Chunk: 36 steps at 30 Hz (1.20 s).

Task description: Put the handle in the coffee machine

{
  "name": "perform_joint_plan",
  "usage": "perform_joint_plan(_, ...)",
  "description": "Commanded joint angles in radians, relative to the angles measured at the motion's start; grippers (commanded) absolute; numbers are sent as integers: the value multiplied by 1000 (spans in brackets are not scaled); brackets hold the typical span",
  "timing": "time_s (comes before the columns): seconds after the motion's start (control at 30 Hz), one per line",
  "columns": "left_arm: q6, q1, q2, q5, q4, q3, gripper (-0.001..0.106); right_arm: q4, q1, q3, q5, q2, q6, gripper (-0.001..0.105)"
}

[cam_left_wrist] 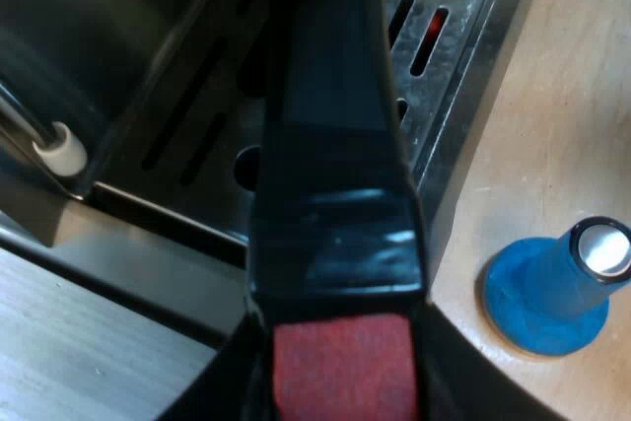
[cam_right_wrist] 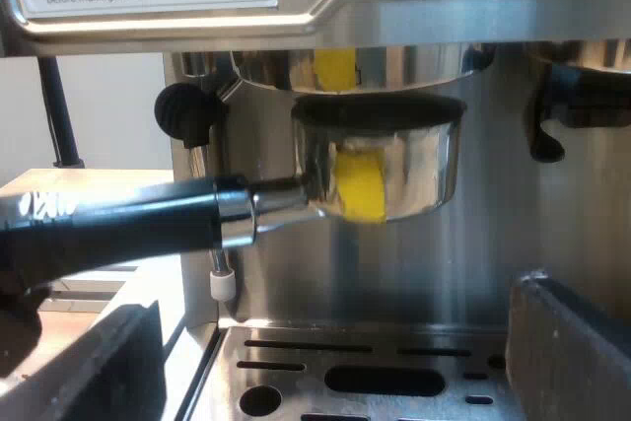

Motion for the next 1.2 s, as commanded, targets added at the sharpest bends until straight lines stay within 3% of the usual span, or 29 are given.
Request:
perform_joint_plan(0.03,-9,-2,-3,39,-7,-30,0,-7,1,-2,-2,-7,-16,72)
perform_joint_plan(0.53,-18,38,-3,54,1,-41,0,-7,1,-2,-2,-7,-16,72)
perform_joint_plan(0.7,33,45,-3,45,23,-41,0,-7,1,-2,-2,-7,-16,72)
perform_joint_plan(1.2,38,40,32,51,25,-41,0,-7,1,-2,-2,-7,-16,72)
